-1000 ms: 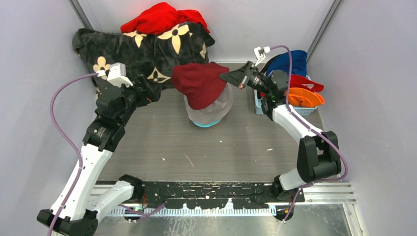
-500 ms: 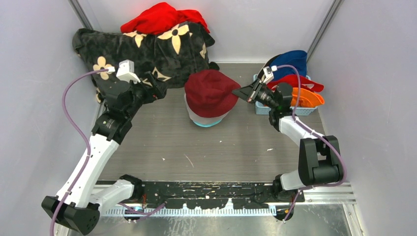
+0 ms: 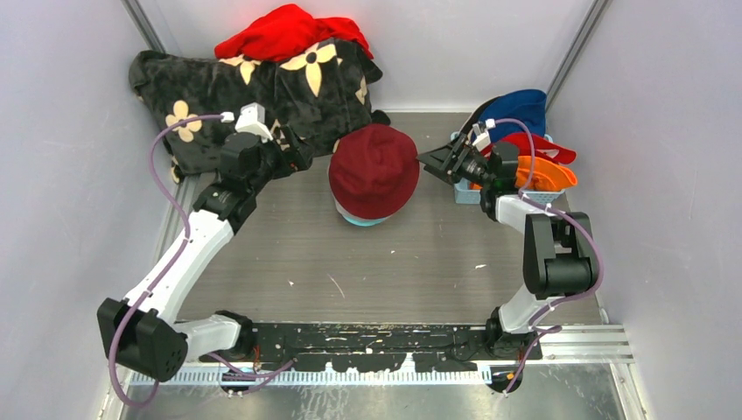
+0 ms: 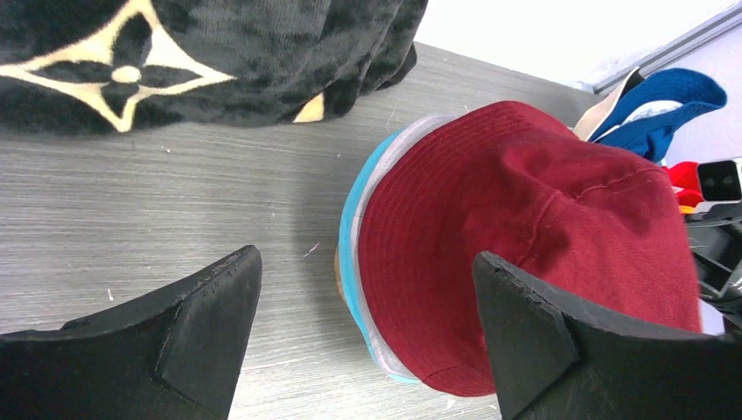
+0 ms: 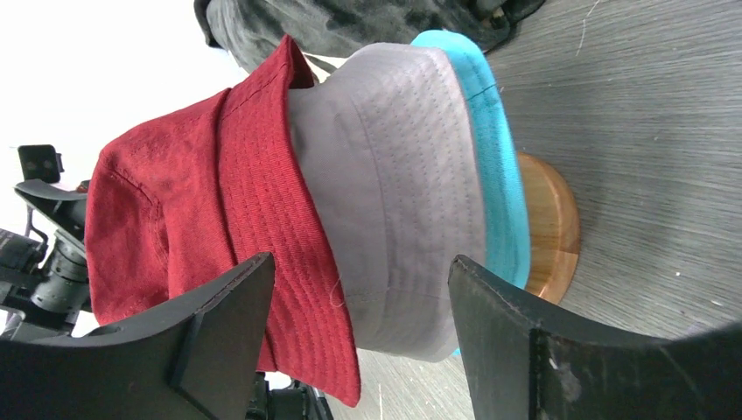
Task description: Stack the hats
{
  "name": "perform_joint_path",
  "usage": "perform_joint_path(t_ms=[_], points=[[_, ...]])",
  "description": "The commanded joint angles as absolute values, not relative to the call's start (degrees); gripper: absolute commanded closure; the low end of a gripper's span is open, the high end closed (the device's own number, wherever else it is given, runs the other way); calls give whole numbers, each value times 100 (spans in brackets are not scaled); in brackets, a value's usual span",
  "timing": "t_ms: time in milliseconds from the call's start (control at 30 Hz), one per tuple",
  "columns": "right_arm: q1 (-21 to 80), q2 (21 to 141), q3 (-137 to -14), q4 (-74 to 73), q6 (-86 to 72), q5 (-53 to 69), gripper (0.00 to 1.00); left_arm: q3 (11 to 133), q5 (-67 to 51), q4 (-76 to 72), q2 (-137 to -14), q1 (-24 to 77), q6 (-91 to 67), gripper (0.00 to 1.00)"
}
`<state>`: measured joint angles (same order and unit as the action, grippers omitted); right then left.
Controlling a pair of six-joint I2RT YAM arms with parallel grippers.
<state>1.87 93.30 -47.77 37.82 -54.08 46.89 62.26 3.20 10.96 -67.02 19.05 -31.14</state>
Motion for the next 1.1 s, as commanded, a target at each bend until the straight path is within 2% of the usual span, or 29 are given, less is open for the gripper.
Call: perform_joint_path(t_ms=[0, 400, 733, 900, 967, 1000, 1067], points=[[78, 9306, -4959, 4310, -5582, 4904, 23, 6113, 137, 303, -6904, 1882, -3173, 10], [88, 9730, -5297, 5380, -6397, 5275, 33, 6171, -21, -37, -7496, 1882, -3264, 10], [374, 10242, -5744, 5895, -6869, 5437, 50, 6139, -156, -214, -7747, 1885, -3348, 10], [569, 10385, -5869, 5927, -6926, 5453, 56, 6079, -122, -198, -7727, 1887, -3325, 10], [579, 10406, -5857, 5947, -6934, 5426, 65, 6072, -103, -161, -7707, 1881, -3306, 10], [580, 10406, -5835, 5951, -6935, 5412, 75, 6065, -90, -161, -7693, 1881, -3297, 10], [580, 10378, -5776, 5926, -6920, 5345, 88, 6064, -91, -151, -7686, 1886, -3296, 10]])
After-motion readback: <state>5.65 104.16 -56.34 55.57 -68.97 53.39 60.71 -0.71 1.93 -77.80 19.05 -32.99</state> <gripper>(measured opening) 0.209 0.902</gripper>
